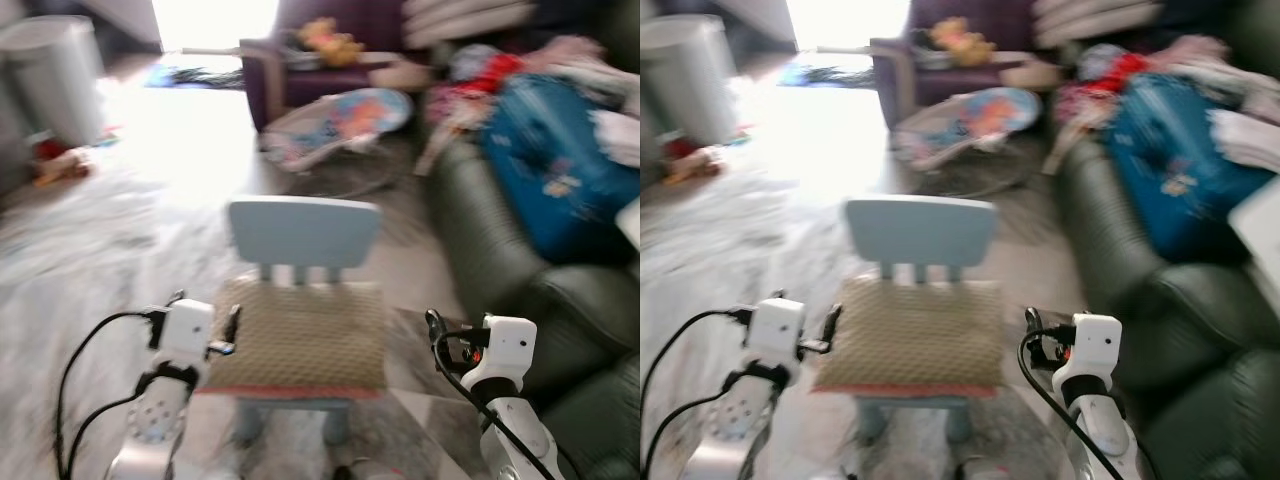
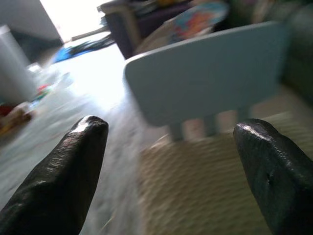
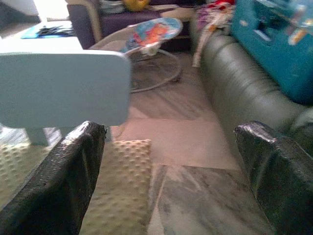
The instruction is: Move the pillow to the sofa
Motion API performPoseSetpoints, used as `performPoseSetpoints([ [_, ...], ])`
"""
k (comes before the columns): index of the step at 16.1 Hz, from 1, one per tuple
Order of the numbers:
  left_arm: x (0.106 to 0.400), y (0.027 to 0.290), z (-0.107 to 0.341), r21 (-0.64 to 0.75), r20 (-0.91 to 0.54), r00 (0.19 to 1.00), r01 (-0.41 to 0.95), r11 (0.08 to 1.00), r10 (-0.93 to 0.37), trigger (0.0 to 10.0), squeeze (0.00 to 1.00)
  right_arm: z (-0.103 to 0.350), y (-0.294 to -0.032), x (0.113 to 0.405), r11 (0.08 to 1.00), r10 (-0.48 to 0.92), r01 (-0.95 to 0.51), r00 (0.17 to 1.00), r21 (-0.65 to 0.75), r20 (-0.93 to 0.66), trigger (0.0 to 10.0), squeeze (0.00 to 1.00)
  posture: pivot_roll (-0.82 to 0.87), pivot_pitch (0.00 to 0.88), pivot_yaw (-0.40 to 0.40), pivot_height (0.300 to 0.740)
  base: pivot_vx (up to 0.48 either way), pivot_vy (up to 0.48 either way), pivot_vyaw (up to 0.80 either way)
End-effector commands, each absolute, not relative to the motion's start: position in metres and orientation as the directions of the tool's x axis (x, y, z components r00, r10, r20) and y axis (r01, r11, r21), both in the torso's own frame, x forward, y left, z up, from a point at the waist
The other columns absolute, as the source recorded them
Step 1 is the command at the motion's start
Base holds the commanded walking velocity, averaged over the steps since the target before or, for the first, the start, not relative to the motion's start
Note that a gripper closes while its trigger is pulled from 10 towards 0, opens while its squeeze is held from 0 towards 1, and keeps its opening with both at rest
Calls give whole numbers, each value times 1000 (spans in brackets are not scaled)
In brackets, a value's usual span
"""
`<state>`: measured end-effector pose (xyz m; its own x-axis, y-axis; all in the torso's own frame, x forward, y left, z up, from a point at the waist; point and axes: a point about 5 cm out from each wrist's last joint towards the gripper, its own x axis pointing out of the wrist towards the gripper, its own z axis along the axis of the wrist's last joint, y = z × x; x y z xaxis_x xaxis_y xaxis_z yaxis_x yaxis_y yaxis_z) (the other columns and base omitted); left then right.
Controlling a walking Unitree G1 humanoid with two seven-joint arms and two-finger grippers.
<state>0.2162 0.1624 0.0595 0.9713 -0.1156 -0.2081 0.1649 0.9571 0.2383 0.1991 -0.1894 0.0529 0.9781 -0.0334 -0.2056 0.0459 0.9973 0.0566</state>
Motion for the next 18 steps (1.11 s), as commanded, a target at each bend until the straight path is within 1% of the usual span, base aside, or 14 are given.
performPoseSetpoints([
  [1,220,163,59,278,-204,972,170,945,-115,10000,0,59,-190,206,996,-37,50,984,74,-173,10000,0,-2,0,-16,740,0,0,0],
  [2,222,165,60,276,-198,976,149,949,-96,10000,0,61,-190,207,996,-39,52,986,76,-163,10000,0,-2,0,-17,740,0,0,0],
  [5,223,171,62,286,-152,988,20,958,25,10000,0,68,-188,210,995,-17,29,992,94,-128,10000,0,-5,0,-28,740,0,0,0],
  [6,223,182,60,276,-162,978,-83,958,131,10000,0,73,-184,216,995,26,-16,994,98,-102,10000,0,1,0,-33,740,0,0,0],
  [7,223,191,62,278,-156,968,-148,949,196,10000,0,77,-181,222,993,65,-56,995,105,-82,10000,0,9,0,-35,740,0,0,0],
  [10,222,192,67,288,-144,973,-133,948,180,10000,0,84,-179,230,993,93,-88,994,78,-57,10000,0,22,0,-36,740,0,0,0],
  [11,221,191,66,287,-146,973,-131,949,179,10000,0,83,-178,229,994,102,-99,993,53,-59,10000,0,18,0,-34,740,0,0,800],
  [13,221,187,63,277,-165,969,-132,952,182,10000,0,80,-177,226,995,86,-82,994,61,-74,10000,0,10,0,-33,740,0,0,800],
  [15,225,182,63,252,-174,973,-104,962,150,10000,0,78,-177,223,995,67,-61,994,84,-81,10000,0,4,0,-31,740,0,0,0],
  [16,226,180,62,241,-185,976,-65,968,112,10000,0,77,-178,220,995,53,-45,995,88,-90,10000,0,2,0,-33,740,0,0,0],
  [17,226,179,63,256,-170,982,-41,966,87,10000,0,76,-179,218,995,47,-38,994,96,-94,10000,0,1,0,-34,740,0,0,0],
  [18,226,179,63,259,-173,980,-46,965,94,10000,0,76,-179,217,995,46,-37,994,95,-95,10000,0,1,0,-34,740,0,0,0],
])
